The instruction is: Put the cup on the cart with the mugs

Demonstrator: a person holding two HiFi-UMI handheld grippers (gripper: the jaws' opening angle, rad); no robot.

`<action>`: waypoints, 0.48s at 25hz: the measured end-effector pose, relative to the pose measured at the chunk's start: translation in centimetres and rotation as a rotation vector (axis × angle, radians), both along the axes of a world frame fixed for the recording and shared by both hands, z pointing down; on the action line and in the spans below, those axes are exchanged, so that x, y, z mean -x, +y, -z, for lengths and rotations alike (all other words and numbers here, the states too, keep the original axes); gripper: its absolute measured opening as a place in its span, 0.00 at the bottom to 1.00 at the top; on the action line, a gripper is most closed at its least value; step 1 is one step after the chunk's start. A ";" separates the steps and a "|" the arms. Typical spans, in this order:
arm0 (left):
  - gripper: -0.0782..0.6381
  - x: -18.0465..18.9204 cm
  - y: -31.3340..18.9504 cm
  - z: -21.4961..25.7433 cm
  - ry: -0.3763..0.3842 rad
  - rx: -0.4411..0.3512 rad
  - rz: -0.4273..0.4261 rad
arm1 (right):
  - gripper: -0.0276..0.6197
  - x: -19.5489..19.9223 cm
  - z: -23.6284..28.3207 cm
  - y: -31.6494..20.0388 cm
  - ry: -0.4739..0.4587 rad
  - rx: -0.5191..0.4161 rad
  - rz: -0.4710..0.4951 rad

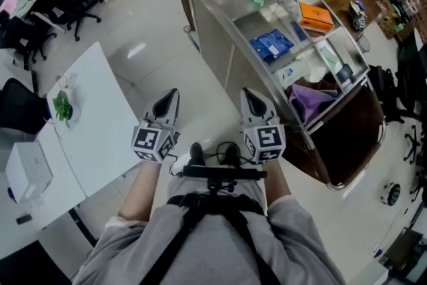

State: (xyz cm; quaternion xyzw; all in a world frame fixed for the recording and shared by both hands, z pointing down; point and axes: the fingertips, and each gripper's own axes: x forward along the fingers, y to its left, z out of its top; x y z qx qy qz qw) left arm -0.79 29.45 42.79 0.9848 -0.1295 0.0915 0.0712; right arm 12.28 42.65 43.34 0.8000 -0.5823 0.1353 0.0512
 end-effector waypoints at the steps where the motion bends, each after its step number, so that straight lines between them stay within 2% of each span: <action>1: 0.11 -0.1 -0.1 -0.2 0.008 -0.009 0.009 | 0.05 0.0 -0.2 0.0 -0.006 0.001 0.006; 8: 0.12 -0.3 0.5 -0.8 -0.011 0.000 0.083 | 0.05 -0.7 -1.4 -0.3 -0.048 0.029 0.056; 12: 0.11 -0.4 0.7 0.2 -0.007 -0.018 0.150 | 0.05 -0.9 -1.9 -1.1 -0.072 0.046 0.124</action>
